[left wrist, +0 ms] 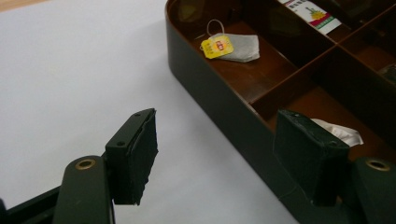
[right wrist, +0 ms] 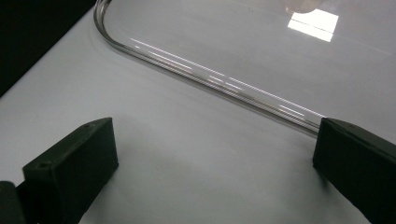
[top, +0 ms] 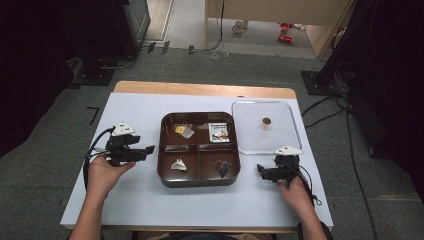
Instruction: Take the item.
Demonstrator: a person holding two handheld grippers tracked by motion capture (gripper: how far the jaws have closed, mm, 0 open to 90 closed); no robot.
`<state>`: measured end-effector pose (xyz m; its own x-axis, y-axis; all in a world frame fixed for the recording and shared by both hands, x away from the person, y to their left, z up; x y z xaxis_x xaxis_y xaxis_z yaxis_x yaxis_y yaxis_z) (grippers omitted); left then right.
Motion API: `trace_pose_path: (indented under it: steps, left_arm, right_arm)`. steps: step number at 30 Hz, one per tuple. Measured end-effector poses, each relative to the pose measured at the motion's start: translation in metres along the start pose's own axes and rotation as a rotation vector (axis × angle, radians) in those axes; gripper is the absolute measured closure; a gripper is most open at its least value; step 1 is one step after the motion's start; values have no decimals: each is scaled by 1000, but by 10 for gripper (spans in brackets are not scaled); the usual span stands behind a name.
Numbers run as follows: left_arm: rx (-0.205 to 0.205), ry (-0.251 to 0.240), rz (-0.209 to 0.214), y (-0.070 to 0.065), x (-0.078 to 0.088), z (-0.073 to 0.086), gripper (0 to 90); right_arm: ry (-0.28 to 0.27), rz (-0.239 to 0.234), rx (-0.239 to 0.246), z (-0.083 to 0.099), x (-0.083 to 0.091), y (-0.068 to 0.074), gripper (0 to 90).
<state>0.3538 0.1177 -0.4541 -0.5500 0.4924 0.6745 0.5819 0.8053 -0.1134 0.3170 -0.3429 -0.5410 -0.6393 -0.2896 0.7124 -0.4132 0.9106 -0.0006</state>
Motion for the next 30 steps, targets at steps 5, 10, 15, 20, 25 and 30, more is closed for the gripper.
trace_pose_path:
  steps: [5, 10, 15, 20, 25, 30]
  left_arm:
    - [-20, -10, 6, -9, 1, -5, 319]
    - [-44, -19, 16, -17, 0, -9, 320]
    - [-53, -5, 25, -25, -6, -10, 316]
    - [-61, -4, 42, -32, -10, -12, 308]
    - [-99, 0, 59, -41, -16, -12, 319]
    - [-114, 3, 71, -47, -19, -12, 343]
  right_arm:
    - [0, 0, 0, 0, 0, 0, 0]
    - [0, 0, 1, 0, 0, 0, 0]
    - [0, 1, -1, 0, 0, 0, 0]
    - [1, 1, -1, 0, 0, 0, 0]
    - [1, 1, 0, 0, 0, 0, 0]
    - [0, 1, 0, 0, 0, 0, 0]
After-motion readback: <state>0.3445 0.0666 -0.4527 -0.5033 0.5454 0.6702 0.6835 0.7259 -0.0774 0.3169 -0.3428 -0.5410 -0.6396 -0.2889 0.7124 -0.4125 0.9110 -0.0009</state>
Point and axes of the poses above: each handheld gripper's, and its own axes: x roughly backward along the jaws, z roughly out of its underside, y roughly to its left, the point moved 5 cm from there along -x, roughly forward along the jaws, and after that the axes turned 2 degrees about x, right-handed, at the moved point
